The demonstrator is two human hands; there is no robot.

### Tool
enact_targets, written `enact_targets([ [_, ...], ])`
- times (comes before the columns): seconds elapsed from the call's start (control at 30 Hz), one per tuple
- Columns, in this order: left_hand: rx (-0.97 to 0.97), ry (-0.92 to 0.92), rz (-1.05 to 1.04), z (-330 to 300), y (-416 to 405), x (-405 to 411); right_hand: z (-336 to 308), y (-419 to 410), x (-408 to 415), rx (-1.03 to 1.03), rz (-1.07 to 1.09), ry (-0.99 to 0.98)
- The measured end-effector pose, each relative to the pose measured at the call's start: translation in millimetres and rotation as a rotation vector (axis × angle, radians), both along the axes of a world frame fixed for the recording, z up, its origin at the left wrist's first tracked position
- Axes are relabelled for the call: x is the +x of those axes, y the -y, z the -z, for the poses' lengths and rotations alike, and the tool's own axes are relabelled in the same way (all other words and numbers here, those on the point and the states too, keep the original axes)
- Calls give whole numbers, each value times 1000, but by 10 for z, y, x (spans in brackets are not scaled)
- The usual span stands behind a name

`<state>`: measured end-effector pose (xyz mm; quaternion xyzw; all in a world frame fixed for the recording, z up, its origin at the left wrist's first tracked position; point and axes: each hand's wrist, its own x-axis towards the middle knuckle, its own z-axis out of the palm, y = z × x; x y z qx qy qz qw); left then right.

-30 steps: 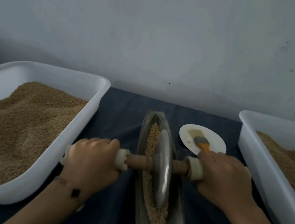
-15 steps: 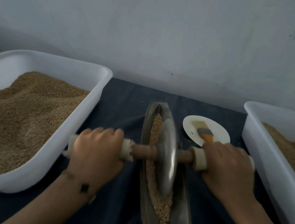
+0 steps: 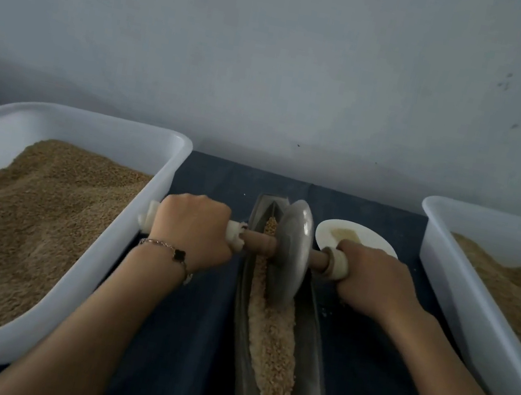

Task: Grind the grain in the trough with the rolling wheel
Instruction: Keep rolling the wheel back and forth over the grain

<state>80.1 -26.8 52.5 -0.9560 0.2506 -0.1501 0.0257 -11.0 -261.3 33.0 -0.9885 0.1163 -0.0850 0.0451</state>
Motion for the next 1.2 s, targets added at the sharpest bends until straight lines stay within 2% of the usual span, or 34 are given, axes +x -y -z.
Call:
enact_targets([
  [0.07, -20, -45, 13, 20, -39, 4, -51, -45, -45, -51, -14, 30],
  [0.17, -32, -111, 3, 149, -246, -258, -77, -155, -306, -275, -99, 159],
  [0.3, -64, -179, 10, 286, -523, -633, -19, -212, -716, -320, -241, 377],
  [0.43, -80, -149, -13, 278, -479, -576, -69, -172, -591, -311, -249, 312],
  [0.53, -150, -85, -32, 280, -279, -293, -95, -135, -204, -326, -105, 183],
  [0.6, -213, -23, -39, 303, -152, -103, -86, -82, 38, -332, -69, 186],
  [0.67, -249, -35, -57, 336, -118, 5, -109, -69, 168, -378, -82, 199],
  [0.73, -258, -56, -56, 386, -164, -7, -140, -121, 148, -395, -124, 245],
  [0.83, -260, 9, -5, 409, -305, -268, -94, -186, -168, -349, -145, 350],
  [1.0, -297, 165, 210, 329, -458, -777, 116, -173, -779, -280, -156, 343],
  [1.13, -273, 107, 178, 279, -366, -660, 66, -142, -609, -273, -132, 274],
  [1.2, -237, 65, 67, 260, -232, -461, 37, -122, -350, -318, -53, 262],
])
